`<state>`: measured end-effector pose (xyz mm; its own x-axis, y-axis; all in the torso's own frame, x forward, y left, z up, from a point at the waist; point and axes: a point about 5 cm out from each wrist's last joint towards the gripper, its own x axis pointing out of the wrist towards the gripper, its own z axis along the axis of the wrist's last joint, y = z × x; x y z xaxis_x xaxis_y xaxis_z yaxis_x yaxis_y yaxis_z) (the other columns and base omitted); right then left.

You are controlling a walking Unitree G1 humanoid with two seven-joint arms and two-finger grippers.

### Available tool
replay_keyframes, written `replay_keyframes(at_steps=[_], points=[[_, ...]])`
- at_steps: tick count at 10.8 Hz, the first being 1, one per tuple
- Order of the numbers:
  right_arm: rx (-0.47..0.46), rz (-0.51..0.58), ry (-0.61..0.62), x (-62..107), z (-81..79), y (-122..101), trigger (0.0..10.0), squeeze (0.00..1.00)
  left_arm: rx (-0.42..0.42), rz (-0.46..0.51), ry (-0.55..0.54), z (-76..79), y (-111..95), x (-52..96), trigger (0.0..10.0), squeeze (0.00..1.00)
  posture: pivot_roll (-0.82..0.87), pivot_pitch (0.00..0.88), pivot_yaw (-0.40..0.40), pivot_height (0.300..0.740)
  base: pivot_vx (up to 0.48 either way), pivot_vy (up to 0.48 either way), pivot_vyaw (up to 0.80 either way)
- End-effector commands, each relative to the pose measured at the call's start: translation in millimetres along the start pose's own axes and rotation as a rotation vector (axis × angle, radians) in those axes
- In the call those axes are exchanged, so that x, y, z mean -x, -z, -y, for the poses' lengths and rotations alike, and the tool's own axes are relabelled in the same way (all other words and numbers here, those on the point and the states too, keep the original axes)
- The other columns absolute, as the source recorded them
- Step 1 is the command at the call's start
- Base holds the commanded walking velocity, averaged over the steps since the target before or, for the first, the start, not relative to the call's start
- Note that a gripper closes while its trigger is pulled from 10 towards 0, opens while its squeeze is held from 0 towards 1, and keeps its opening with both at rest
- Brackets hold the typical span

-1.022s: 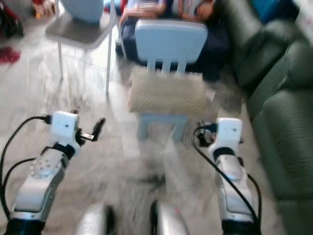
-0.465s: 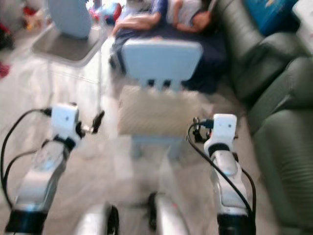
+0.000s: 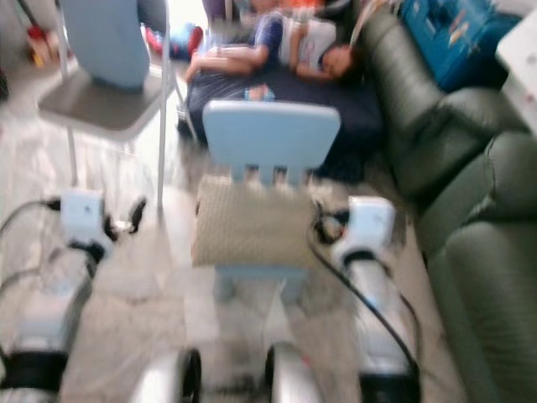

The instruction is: Move the pillow to the sofa

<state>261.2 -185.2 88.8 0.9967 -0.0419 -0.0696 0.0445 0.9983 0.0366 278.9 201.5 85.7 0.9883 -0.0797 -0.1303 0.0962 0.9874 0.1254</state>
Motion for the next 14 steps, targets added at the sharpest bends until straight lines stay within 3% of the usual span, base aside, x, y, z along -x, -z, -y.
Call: replay_keyframes(at_steps=[1,2,4,5,7,10,12,14], points=[[0.001,-0.009,-0.010,8.4,-1.2,2.9,10.0,0.00,-0.014,-0.025,0.026,0.9,7.9,9.4,10.0,0.00,0.03,0.073,-0.039,0.740,0.000,0.000,0.00],[0.017,-0.043,-0.028,21.4,-2.7,18.3,10.0,0.00,-0.045,-0.042,0.071,8.1,20.6,19.0,10.0,0.00,0.03,0.044,-0.022,0.740,0.000,0.000,0.00],[0.021,-0.047,-0.032,29.5,-1.4,27.7,10.0,0.00,-0.069,-0.031,0.114,20.2,22.6,17.2,10.0,0.00,0.02,0.023,0.011,0.740,0.000,0.000,0.00],[0.014,-0.047,0.018,27.2,1.8,30.2,10.0,0.00,-0.092,-0.029,0.163,28.0,21.2,11.7,10.0,0.00,0.00,0.026,0.030,0.740,0.000,0.000,0.00],[0.022,-0.040,0.026,25.6,2.6,30.8,10.0,0.00,-0.099,-0.016,0.183,27.6,16.4,1.8,10.0,0.00,-0.01,0.029,0.036,0.740,0.000,0.000,0.00],[0.071,-0.010,-0.001,8.0,5.5,22.9,10.0,0.00,-0.063,0.022,0.132,26.8,7.3,-8.5,10.0,0.00,0.00,0.043,0.037,0.740,0.000,0.000,0.00],[0.087,0.016,-0.001,-2.4,7.1,15.0,10.0,0.00,-0.060,0.031,0.117,27.9,6.1,-8.6,10.0,0.00,0.00,0.063,0.036,0.740,0.000,0.000,0.00],[0.098,-0.004,0.000,2.0,10.4,20.5,10.0,0.00,-0.022,0.018,0.113,28.4,13.0,-3.7,10.0,0.00,0.00,0.083,0.003,0.740,0.135,0.000,-0.24]])
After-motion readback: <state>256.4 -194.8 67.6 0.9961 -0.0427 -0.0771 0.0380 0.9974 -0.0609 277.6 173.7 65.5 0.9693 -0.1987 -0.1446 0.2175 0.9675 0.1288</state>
